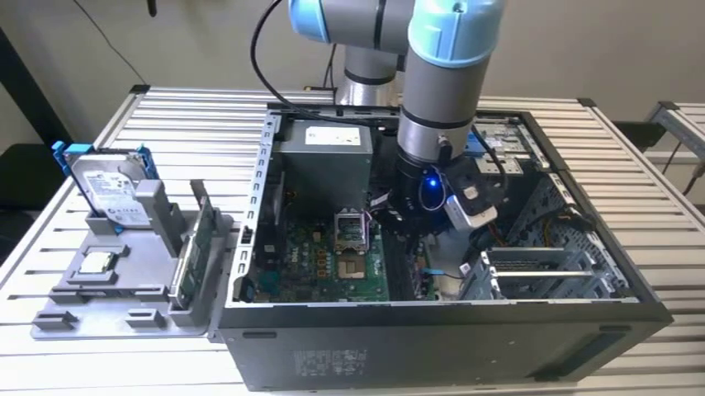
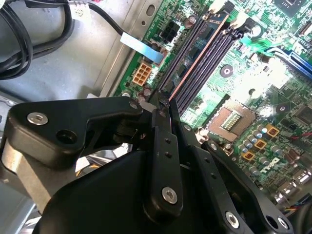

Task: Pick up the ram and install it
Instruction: 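Insert the ram into the slot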

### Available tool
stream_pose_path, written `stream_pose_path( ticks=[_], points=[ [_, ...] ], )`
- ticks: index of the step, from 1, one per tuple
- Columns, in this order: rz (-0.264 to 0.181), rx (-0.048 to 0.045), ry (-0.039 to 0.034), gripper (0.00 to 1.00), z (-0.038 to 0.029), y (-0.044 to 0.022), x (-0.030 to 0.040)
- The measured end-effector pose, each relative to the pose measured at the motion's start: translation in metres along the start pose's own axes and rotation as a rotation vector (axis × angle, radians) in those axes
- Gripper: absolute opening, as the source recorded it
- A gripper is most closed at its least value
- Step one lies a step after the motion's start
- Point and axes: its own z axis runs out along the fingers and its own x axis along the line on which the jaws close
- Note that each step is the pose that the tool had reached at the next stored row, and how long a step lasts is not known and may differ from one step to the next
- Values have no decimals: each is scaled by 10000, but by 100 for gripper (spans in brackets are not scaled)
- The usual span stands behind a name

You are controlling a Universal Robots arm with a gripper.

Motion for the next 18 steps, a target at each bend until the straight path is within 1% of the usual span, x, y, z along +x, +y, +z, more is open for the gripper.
stream_pose_path(
  ticks=[6, 18],
  points=[
    [0, 0, 0, 14, 26, 3, 2],
    [-22, -3, -2, 14, 42, 4, 0]
  ],
)
